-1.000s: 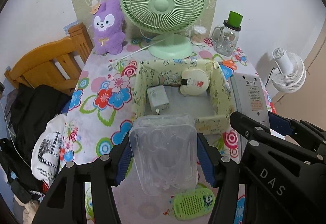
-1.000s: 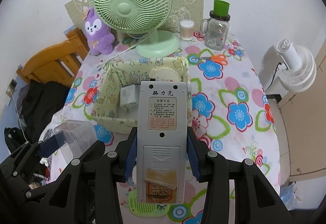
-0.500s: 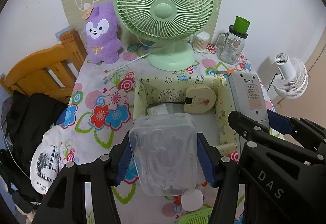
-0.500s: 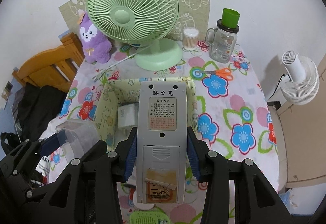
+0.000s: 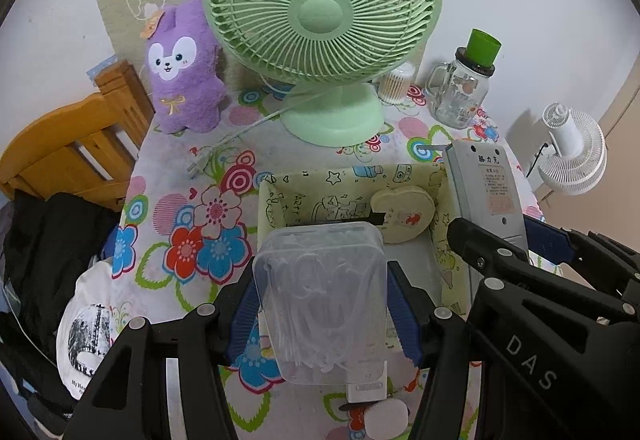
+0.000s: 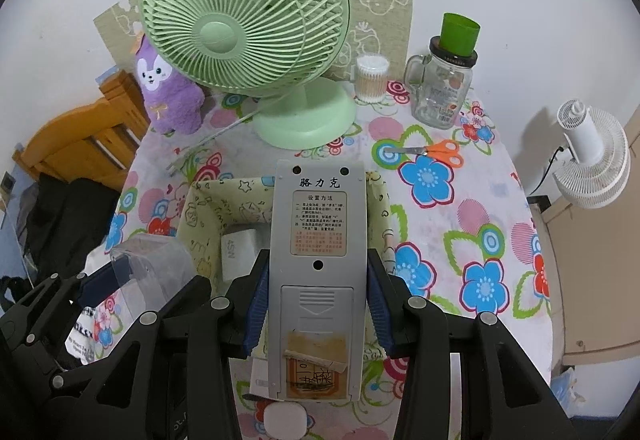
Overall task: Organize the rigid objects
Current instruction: 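Carry the floss-pick box with the left gripper while the right gripper carries the white device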
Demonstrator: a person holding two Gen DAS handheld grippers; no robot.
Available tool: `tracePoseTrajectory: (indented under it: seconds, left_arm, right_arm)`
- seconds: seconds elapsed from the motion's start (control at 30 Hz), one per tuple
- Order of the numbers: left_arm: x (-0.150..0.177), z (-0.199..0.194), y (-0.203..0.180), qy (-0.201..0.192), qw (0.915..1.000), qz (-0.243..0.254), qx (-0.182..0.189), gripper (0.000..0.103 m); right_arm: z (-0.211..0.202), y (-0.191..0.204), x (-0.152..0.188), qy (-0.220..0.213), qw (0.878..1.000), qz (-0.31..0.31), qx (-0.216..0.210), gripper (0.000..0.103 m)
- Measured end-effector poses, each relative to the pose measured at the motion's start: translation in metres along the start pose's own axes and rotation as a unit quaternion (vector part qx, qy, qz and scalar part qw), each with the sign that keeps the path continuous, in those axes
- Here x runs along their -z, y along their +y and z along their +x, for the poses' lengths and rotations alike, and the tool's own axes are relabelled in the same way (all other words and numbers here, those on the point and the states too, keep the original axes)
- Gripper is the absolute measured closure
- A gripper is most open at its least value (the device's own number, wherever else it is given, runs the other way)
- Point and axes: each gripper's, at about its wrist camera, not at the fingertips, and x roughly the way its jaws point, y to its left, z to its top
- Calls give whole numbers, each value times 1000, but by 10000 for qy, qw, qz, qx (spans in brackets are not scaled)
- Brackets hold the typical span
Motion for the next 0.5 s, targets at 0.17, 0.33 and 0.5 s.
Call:
tracePoseTrajectory:
  seconds: [0.17, 0.33, 0.5]
  left_arm:
    - [-4, 13, 2, 72, 10000, 19, 54, 42]
    - [-8, 25, 3, 162, 9998, 40, 93, 42]
    - [-8, 39, 1, 256, 9996, 66, 114, 42]
  right_arm:
    - [12, -1, -5, 66, 10000, -9, 62, 56]
    - [24, -3, -6, 150, 9998, 47, 95, 56]
    - [38, -6, -7, 257, 9995, 67, 154, 56]
